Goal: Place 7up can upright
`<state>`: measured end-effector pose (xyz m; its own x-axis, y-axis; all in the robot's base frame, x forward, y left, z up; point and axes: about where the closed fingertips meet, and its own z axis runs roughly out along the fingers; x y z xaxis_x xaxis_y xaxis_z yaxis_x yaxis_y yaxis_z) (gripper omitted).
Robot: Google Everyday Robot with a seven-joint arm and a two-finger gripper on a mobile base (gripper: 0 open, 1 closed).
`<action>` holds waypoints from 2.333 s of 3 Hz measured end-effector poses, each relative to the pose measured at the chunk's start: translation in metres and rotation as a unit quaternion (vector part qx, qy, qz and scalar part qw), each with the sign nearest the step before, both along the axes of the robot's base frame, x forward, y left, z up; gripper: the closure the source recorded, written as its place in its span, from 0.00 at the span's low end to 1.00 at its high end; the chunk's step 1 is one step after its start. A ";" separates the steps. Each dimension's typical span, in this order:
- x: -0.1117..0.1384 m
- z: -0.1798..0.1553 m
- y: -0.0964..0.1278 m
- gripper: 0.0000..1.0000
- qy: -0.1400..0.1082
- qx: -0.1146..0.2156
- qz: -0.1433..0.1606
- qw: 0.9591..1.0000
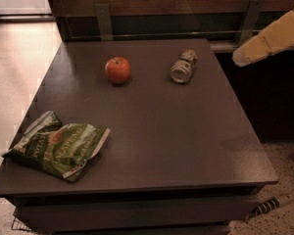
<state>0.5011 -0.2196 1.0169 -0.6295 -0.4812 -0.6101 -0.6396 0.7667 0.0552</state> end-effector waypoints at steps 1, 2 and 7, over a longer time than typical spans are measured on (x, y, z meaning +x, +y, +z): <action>0.023 -0.012 -0.003 0.00 0.012 0.079 -0.101 0.992; 0.029 -0.009 -0.001 0.00 0.025 0.107 -0.141 0.984; 0.130 -0.036 0.029 0.00 0.112 0.036 -0.335 0.935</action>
Offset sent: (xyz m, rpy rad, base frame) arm 0.0203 -0.0021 -0.0104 0.1364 0.0189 -0.1723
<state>0.6314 -0.1909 0.9805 -0.8913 0.1032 -0.4416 0.0158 0.9802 0.1971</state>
